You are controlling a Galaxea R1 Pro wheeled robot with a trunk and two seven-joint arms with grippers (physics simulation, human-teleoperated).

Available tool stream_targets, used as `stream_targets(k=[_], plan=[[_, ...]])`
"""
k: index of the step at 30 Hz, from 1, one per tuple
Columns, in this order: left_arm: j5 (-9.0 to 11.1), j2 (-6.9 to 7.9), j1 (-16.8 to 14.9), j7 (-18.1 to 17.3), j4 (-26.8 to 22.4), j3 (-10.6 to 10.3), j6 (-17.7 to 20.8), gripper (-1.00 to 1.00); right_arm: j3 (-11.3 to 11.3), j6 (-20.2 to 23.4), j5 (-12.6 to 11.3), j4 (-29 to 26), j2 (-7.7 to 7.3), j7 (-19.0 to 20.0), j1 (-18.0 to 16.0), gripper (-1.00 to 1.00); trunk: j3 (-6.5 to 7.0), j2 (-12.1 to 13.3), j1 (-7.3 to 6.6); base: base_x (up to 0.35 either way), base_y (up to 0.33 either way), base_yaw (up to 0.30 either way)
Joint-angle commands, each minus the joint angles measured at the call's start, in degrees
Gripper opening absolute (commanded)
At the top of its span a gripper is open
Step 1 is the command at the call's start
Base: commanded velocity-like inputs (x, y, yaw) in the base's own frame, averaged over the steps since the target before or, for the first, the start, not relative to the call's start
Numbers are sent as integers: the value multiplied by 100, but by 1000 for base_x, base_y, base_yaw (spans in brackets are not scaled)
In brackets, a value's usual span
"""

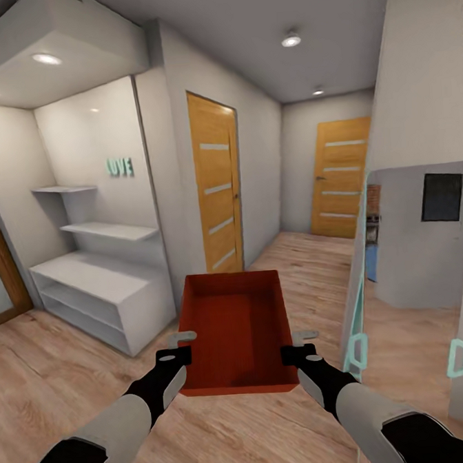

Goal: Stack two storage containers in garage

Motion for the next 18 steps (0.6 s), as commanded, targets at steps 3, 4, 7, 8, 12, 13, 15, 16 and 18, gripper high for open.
stream_targets(k=[3,4,7,8,12,13,15,16,18], plan=[[-57,8,-5,59,-100,70,42,-100,11,-6,-111,21,5,-34,-4,-100,-10,-8,5,306,208,-241],[-57,7,-6,60,-100,72,42,-100,11,-6,-111,21,4,-34,-4,-100,-10,-8,5,306,211,-241],[-56,7,-7,59,-100,69,43,-100,11,-6,-111,21,0,-34,-3,-100,-10,-8,5,305,212,-242],[-56,7,-7,59,-100,70,43,-100,11,-6,-111,21,-1,-34,-3,-100,-10,-8,5,305,212,-242],[-58,6,-4,60,-100,72,43,-100,11,-6,-111,21,-2,-34,-5,-100,-10,-8,5,305,213,-242],[-57,6,-5,59,-100,72,43,-100,11,-6,-111,21,-2,-34,-4,-100,-10,-8,5,305,213,-242],[-56,6,-2,59,-100,70,43,-100,11,-6,-111,21,-2,-34,-4,-100,-10,-8,5,305,213,-242],[-56,6,-4,61,-100,71,43,-100,11,-6,-111,21,-2,-34,-4,-100,-10,-8,5,305,213,-242],[-59,6,-2,63,-100,69,43,-100,11,-6,-111,21,-2,-34,-4,-100,-10,-8,5,305,213,-242]])
